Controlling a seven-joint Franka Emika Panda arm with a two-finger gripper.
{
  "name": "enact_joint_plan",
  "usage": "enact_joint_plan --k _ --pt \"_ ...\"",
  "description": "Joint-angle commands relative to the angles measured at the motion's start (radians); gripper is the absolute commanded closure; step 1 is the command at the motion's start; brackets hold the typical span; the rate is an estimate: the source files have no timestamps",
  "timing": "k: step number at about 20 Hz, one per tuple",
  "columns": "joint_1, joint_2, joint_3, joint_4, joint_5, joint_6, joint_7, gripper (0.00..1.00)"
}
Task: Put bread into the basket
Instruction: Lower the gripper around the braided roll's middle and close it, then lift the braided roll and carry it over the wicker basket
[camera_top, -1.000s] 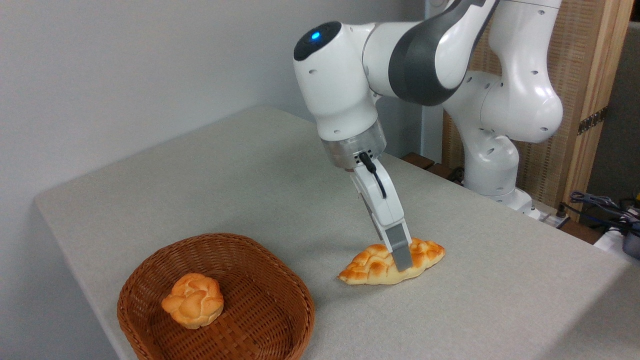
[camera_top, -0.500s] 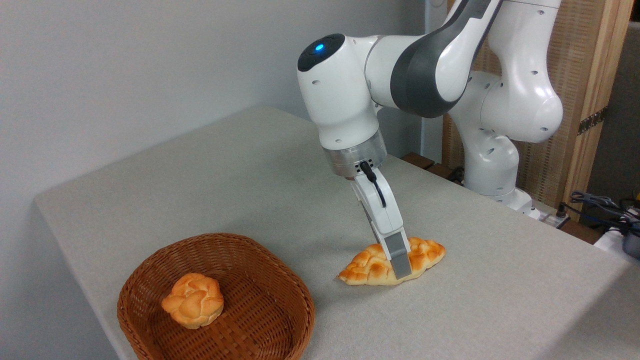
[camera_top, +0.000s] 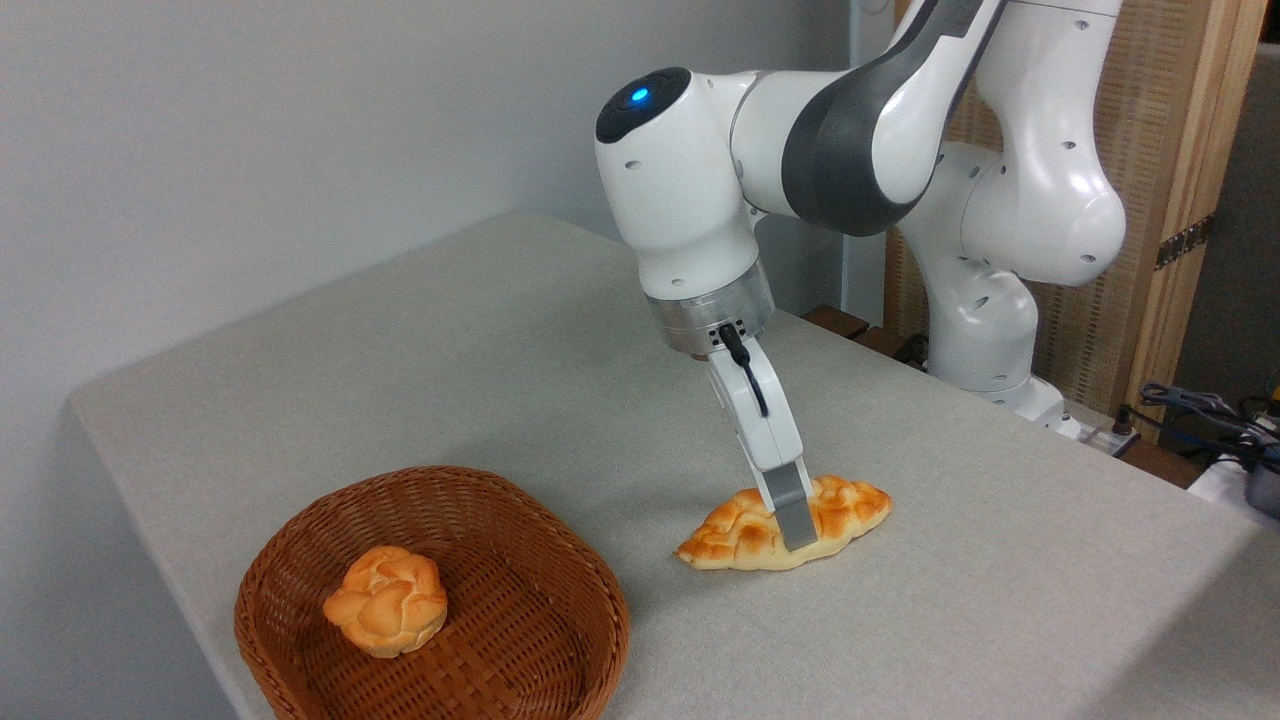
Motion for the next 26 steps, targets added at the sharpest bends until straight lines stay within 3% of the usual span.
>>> enact_joint_plan --k 1,14,19,22,26 --pt "-0.006 -0.001 0.014 -0.01 0.013 0.024 0.02 0.58" --pt "-0.005 -0.012 0.014 0.002 0.012 0.008 0.017 0.61" --pt "-0.003 -0.013 0.014 0.046 -0.005 -0.045 0.006 0.61" --pt "-0.003 -0.012 0.014 0.073 -0.106 -0.049 -0.032 0.6" --pt "-0.003 -0.012 0.011 0.109 -0.186 -0.061 -0.121 0.6"
